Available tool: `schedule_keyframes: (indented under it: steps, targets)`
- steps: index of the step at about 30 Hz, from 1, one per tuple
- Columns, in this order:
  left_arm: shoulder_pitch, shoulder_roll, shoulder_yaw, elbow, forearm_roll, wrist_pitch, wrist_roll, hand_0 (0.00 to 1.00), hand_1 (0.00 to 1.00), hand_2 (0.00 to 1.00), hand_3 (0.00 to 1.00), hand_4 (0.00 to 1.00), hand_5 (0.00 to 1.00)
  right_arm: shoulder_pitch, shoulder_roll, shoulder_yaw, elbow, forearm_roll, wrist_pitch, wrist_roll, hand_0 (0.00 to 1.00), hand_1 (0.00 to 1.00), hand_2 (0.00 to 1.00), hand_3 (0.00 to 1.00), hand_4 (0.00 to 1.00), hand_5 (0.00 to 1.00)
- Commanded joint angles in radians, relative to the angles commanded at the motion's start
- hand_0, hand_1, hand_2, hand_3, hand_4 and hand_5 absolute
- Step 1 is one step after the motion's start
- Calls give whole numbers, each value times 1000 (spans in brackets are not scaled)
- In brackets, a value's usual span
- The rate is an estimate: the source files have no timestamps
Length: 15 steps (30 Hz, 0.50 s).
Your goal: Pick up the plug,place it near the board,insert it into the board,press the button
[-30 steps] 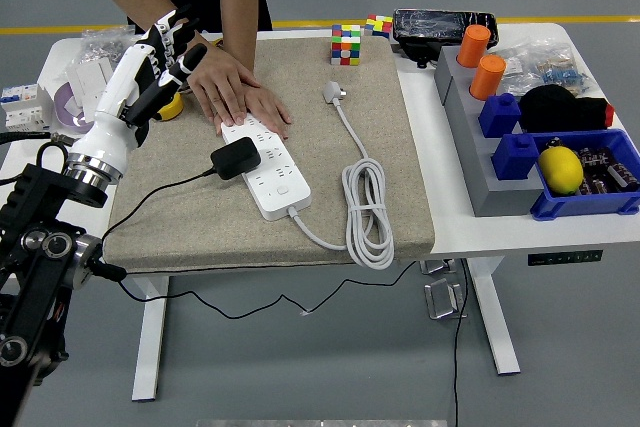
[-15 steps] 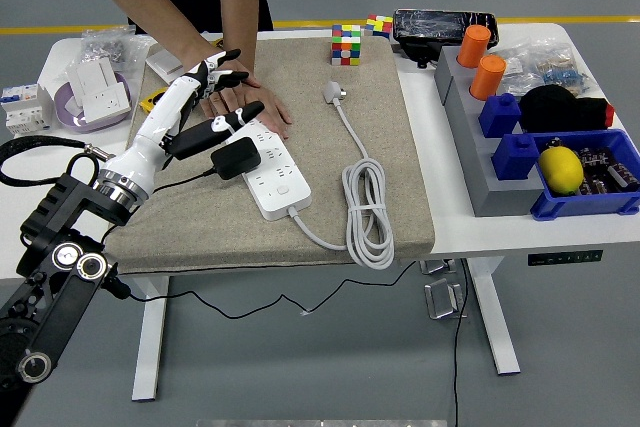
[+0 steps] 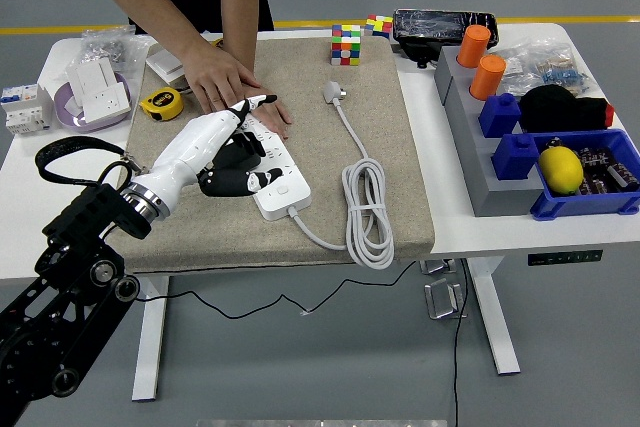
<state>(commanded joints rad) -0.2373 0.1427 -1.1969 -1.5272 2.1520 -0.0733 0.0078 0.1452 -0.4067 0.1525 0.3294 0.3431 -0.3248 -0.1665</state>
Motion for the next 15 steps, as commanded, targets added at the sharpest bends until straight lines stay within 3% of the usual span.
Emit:
schedule_keyframes:
  steps: [2,3,8,9,14,15]
  targets:
    - [-3,5,15,7,48,3,-4,291,218,264,950,779,147,-1,0,-1,0,0,0,0,803,782,767,786,998,998]
    - [-4,6,19,9,63,4,-5,213,117,177,914,649,13,-1,-1,-1,0,0,0,0,804,782,767,786,998,998]
    - [-17,11,48,33,117,-5,-8,213,117,177,914,649,13,-1,-3,-5,1,1,-1,-1,804,782,767,786,998,998]
    - [-21,12,54,41,117,-12,-8,171,52,146,869,521,2,-1,-3,-5,1,1,-1,-1,804,782,767,785,998,998]
    - [-37,16,82,79,117,-68,8,171,52,146,869,521,2,1,-3,-2,1,-1,-1,-1,804,782,767,785,998,998]
    - [-40,17,88,87,117,-79,12,165,36,146,863,585,2,2,-3,-2,1,-1,-1,-1,804,782,767,786,998,998]
